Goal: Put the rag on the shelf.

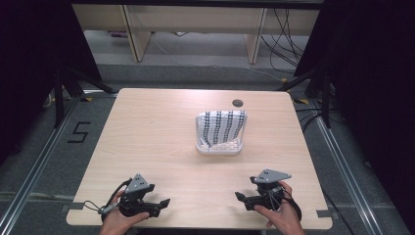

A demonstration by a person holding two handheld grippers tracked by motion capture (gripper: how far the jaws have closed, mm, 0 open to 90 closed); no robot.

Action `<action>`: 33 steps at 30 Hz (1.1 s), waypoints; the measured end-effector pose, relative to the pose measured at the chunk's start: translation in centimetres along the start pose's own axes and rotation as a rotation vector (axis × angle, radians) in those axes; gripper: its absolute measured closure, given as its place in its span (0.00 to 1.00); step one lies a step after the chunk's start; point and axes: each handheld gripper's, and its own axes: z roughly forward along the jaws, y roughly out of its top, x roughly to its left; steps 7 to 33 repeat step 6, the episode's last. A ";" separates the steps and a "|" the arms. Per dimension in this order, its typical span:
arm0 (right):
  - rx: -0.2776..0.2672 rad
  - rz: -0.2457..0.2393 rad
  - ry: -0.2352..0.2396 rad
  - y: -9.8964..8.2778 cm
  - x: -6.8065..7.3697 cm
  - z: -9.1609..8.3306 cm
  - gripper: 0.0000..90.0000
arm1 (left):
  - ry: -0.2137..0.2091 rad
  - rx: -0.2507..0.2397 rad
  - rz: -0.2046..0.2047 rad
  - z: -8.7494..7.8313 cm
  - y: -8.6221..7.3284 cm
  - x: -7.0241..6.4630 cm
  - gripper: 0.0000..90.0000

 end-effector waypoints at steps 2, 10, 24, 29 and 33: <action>0.002 0.019 0.000 0.0 0.1 -0.1 0.24 | 0.001 0.007 0.003 0.0 0.0 0.0 0.22; -0.011 -0.008 -0.001 0.0 -0.2 0.0 0.24 | 0.001 -0.016 -0.007 0.3 -0.1 -0.1 0.22; -0.011 -0.008 -0.001 0.0 -0.2 0.0 0.24 | 0.001 -0.016 -0.007 0.3 -0.1 -0.1 0.22; -0.011 -0.008 -0.001 0.0 -0.2 0.0 0.24 | 0.001 -0.016 -0.007 0.3 -0.1 -0.1 0.22; -0.011 -0.008 -0.001 0.0 -0.2 0.0 0.24 | 0.001 -0.016 -0.007 0.3 -0.1 -0.1 0.22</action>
